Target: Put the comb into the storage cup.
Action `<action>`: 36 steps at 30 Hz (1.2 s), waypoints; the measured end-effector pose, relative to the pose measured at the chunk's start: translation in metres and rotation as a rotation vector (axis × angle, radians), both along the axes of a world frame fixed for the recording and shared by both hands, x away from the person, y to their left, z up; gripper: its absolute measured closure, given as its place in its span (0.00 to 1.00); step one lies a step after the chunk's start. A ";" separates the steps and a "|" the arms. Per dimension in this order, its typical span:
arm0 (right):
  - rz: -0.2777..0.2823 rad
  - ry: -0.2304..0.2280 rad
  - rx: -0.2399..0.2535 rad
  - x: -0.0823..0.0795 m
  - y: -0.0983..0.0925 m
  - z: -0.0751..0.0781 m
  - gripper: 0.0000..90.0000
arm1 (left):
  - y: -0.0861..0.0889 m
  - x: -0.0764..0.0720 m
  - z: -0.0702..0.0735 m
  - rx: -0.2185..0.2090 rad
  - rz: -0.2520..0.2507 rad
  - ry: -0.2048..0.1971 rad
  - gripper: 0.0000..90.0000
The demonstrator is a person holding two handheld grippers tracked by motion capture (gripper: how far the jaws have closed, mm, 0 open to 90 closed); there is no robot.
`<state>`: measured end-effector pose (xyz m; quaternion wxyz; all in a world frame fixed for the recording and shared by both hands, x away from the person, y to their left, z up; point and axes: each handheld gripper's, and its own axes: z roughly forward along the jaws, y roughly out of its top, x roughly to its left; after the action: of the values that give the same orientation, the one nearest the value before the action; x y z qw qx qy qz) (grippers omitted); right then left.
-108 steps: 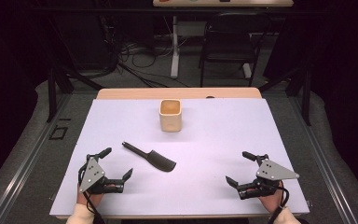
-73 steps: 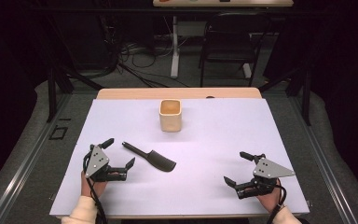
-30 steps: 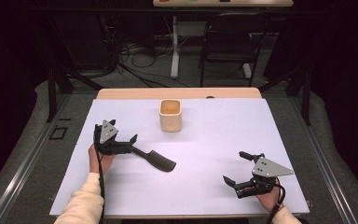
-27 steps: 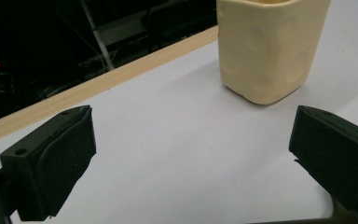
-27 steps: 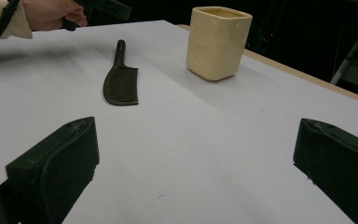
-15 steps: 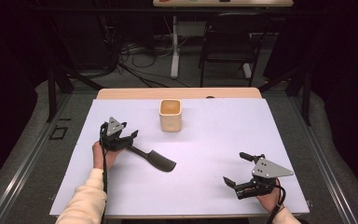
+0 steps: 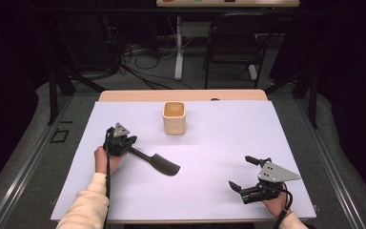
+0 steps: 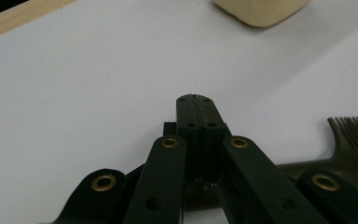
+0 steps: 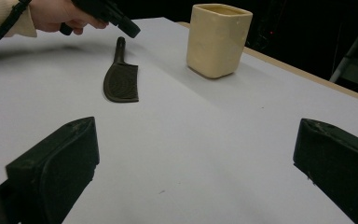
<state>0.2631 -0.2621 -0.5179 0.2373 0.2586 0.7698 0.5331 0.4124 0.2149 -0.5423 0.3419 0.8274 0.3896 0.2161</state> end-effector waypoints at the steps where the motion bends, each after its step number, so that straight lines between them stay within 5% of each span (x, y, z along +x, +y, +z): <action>1: 0.000 -0.003 -0.002 0.000 0.000 0.000 0.00 | 0.001 0.000 0.000 -0.002 0.001 0.005 1.00; 9: 0.002 -0.002 -0.002 0.001 0.000 0.000 0.00 | 0.002 0.000 -0.002 0.023 0.001 0.027 1.00; 12: 0.001 -0.003 -0.004 0.001 0.000 0.000 0.00 | 0.000 -0.002 -0.003 0.068 -0.016 0.035 1.00; 36: 0.003 0.001 -0.009 0.000 -0.001 0.000 0.00 | -0.001 -0.013 -0.007 0.083 -0.039 0.165 1.00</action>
<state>0.2635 -0.2627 -0.5184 0.2373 0.2565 0.7726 0.5301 0.3993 0.2138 -0.5489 0.2782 0.8632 0.3913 0.1564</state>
